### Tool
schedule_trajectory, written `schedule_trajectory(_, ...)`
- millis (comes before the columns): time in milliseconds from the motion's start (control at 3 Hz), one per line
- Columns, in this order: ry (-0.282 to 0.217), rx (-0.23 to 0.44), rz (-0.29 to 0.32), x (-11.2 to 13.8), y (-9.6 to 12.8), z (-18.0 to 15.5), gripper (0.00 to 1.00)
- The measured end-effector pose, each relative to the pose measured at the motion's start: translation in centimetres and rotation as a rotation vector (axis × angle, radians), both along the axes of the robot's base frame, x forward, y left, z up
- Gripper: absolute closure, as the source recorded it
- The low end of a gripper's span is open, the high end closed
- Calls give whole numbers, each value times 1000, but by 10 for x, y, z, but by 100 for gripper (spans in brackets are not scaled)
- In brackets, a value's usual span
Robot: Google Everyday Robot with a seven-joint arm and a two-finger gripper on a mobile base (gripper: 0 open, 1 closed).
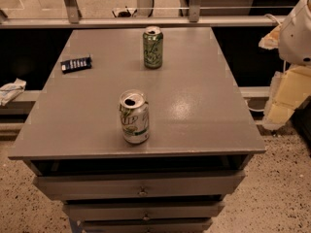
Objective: Knock 7up can over
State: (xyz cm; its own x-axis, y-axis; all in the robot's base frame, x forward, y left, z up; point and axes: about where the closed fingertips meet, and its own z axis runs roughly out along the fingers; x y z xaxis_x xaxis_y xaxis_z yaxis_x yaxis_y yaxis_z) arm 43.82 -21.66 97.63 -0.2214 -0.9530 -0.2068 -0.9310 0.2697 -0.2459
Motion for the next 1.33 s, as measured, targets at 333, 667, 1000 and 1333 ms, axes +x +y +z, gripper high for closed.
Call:
schedule_trajectory(333, 0, 0, 0, 0, 0, 0, 0)
schedule_trajectory(667, 36, 178, 26, 2, 57, -49, 0)
schedule_trajectory(1000, 112, 379, 103, -4, 136, -110, 0)
schedule_trajectory(1333, 128, 613, 147, 7, 211, -136, 0)
